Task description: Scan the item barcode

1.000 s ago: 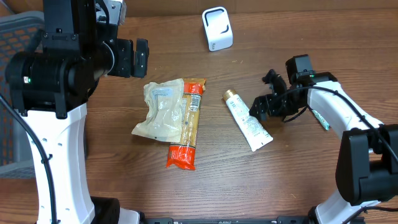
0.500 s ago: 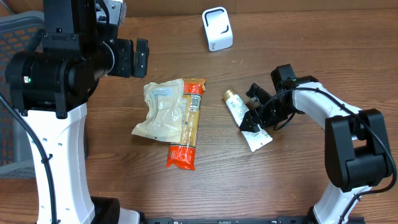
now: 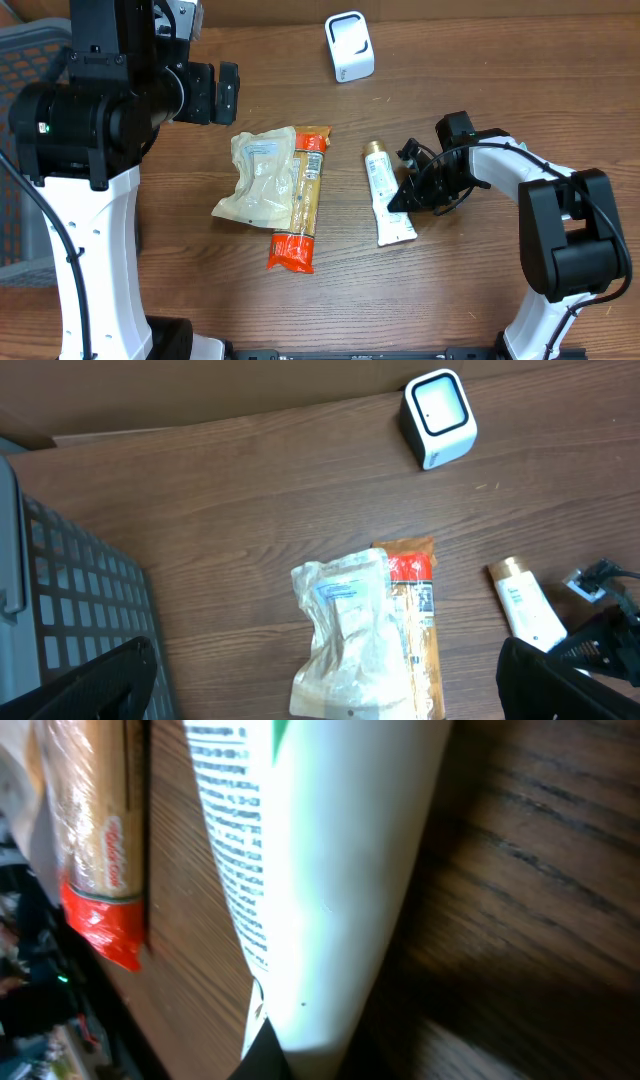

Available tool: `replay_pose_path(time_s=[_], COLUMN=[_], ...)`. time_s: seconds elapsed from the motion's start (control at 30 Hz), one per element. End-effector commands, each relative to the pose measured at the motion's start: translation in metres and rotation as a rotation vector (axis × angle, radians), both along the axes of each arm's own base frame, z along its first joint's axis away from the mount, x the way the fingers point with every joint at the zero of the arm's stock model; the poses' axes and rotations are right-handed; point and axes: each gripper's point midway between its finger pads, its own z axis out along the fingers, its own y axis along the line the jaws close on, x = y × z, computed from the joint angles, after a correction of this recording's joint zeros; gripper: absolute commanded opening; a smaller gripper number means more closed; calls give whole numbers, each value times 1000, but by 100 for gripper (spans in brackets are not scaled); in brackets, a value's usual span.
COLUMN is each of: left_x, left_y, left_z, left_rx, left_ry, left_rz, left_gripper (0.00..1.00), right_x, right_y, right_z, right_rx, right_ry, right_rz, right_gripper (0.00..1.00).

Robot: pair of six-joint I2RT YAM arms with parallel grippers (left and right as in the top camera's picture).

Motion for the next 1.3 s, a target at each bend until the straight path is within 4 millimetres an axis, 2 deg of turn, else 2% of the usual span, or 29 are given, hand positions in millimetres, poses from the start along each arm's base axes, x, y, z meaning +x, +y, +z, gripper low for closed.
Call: replay_pose_path(time_s=[0.0,0.1,0.23,0.33,0.43,0.63,0.83,0.97,1.13,1.27], left_x=[2,2,2,2,2,2,2,2,2,2], left_y=[0,0,0,0,0,0,0,0,0,0], left_z=[-1,-1,-1,-1,-1,-1,-1,-1,-1,-1], left_rx=[-3,-3,-3,-3,-3,-3,-3,-3,-3,-3], left_ry=[2,3,3,3,3,3,3,3,3,3], left_rz=[5,5,5,5,5,5,5,5,5,5], left_gripper=[100,100,100,99,99,99,99,100,100,100], right_x=[-10,-5,13,29,36,36,20,11,3,17], right_y=[-21,-18,-6,7,21,25,22,22,30,22], right_z=[-39,-31,-3,29,71,137,188,204,205,202], right_rx=[-171,-131,-7,98,222,273,292,297,293,140], right_ry=[73,80,69,4,-115,-255,-368,-395,-388,-398], right_rz=[-48,-60,-84,-75,-4,22,36,40,61,-10], right_gripper=[4,4,4,4,4,4,4,4,4,3])
